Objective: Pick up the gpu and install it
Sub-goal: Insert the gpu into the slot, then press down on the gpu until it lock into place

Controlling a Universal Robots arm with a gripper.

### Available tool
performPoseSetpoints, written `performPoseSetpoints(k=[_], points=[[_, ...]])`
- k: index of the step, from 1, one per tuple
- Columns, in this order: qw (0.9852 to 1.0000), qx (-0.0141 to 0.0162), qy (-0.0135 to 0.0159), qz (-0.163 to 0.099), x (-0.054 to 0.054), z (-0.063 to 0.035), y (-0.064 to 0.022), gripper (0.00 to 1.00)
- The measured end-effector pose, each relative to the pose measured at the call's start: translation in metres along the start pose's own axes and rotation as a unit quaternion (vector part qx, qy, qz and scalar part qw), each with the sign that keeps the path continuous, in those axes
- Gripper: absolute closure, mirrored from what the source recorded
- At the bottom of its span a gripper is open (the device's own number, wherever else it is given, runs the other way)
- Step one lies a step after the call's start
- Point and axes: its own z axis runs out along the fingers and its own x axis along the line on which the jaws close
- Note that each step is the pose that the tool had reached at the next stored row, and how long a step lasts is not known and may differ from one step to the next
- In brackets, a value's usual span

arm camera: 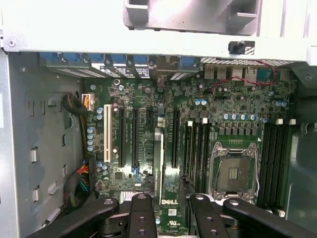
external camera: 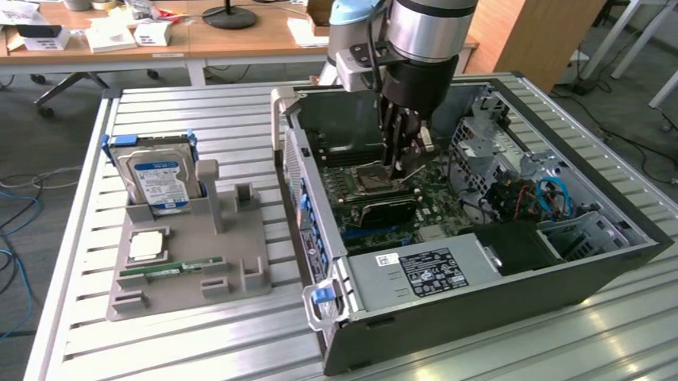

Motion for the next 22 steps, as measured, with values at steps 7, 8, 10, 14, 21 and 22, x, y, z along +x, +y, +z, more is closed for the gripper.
performPoseSetpoints(k=[7,8,10,14,21,22], points=[[1.0,-0.0062,0.0001,0.0,0.0,0.0001,-0.0043,0.67],[1.0,-0.0072,0.0001,0.0,0.0,0.0001,-0.0049,0.67],[1.0,-0.0075,0.0002,0.0,0.0001,0.0001,-0.005,0.67],[1.0,-0.0076,0.0001,0.0,0.0,0.0002,-0.0052,0.67],[1.0,-0.0076,0.0001,0.0,0.0,0.0002,-0.0051,0.67],[1.0,-0.0076,0.0001,0.0,0.0,0.0002,-0.0052,0.67]])
